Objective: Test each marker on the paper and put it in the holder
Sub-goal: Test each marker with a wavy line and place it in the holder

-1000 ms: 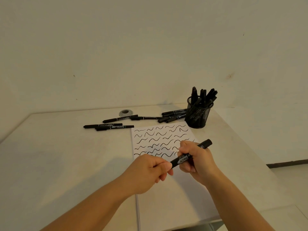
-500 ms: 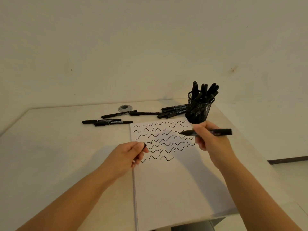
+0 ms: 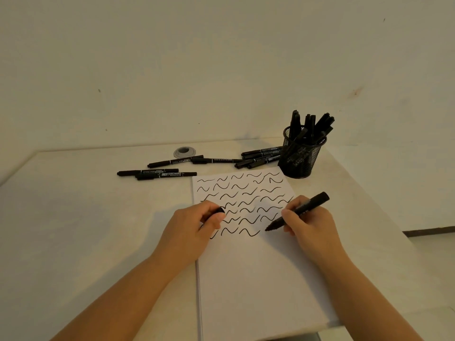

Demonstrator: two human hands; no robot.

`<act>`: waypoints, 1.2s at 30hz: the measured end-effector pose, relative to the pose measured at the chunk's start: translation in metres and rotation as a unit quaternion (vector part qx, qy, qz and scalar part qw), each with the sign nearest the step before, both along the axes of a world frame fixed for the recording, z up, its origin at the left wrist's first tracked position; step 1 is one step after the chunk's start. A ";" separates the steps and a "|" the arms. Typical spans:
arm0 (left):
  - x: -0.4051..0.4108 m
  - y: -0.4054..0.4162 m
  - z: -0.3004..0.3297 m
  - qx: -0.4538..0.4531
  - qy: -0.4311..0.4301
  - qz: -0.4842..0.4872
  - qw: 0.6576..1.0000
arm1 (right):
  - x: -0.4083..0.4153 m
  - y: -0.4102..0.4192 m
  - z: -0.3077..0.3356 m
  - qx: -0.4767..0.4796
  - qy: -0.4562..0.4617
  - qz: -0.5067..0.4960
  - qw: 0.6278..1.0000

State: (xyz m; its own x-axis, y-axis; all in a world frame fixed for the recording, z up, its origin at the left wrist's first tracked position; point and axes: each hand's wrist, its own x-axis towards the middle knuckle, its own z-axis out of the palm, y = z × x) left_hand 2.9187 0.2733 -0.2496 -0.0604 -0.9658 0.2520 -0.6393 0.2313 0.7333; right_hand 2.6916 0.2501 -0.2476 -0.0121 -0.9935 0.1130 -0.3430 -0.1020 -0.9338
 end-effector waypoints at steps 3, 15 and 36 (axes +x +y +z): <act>0.000 0.000 0.001 -0.008 0.008 0.007 1.000 | 0.003 0.000 0.000 -0.011 0.018 0.016 1.000; -0.001 0.003 0.000 -0.028 0.036 -0.002 0.999 | 0.001 0.003 0.013 -0.114 -0.041 -0.132 0.984; -0.002 0.007 0.003 -0.030 0.017 -0.036 0.999 | 0.038 -0.004 0.011 0.060 -0.376 0.037 0.924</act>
State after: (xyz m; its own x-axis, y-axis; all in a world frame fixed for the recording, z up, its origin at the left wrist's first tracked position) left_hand 2.9170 0.2801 -0.2467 -0.1198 -0.9422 0.3128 -0.5940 0.3205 0.7379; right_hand 2.7295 0.2458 -0.2368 0.0264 -0.9996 -0.0103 0.4117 0.0203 -0.9111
